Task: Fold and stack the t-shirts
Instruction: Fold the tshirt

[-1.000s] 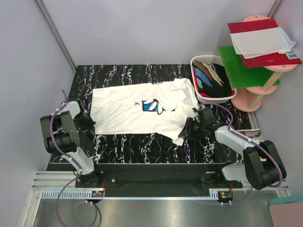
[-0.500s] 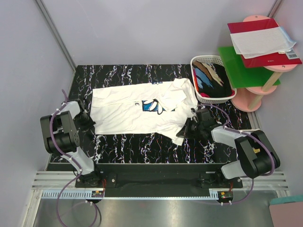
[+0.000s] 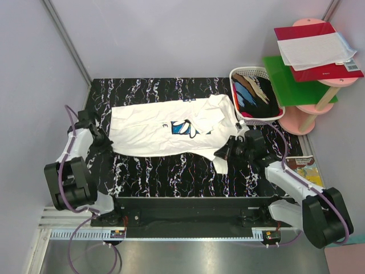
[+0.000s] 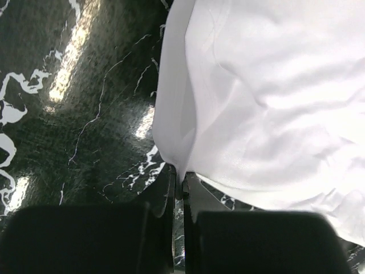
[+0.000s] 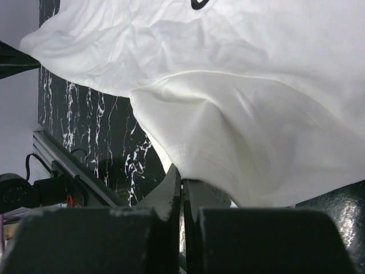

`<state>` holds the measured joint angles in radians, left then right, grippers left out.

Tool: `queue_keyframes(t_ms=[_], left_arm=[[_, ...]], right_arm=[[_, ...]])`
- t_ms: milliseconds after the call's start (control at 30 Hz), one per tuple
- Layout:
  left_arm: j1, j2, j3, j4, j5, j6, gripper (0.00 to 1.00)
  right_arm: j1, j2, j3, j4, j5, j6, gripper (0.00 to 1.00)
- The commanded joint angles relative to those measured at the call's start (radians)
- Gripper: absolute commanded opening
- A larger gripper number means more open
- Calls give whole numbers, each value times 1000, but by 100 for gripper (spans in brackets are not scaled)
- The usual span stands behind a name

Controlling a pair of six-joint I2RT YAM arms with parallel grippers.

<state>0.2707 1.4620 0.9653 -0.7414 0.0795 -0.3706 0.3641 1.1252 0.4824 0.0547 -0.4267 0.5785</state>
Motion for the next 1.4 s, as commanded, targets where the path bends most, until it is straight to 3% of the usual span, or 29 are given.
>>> queue_keyframes(t_ms=[0, 267, 600, 867, 1033, 1367], left_arm=[[-4, -72, 7, 50, 54, 2, 0], [-27, -42, 118, 68, 79, -68, 0], [-76, 185, 326, 25, 43, -145, 0], [-88, 239, 383, -3, 40, -143, 0], [-94, 160, 328, -59, 22, -129, 0], [-91, -191, 49, -153, -50, -175, 0]], right_arm=[[-5, -15, 38, -23, 65, -68, 0], [-4, 85, 125, -7, 103, -109, 0], [-5, 203, 272, -30, 106, -137, 0], [-5, 266, 340, -38, 118, -167, 1], [-5, 277, 369, -82, 71, -172, 1], [-5, 235, 329, -133, 42, -181, 1]])
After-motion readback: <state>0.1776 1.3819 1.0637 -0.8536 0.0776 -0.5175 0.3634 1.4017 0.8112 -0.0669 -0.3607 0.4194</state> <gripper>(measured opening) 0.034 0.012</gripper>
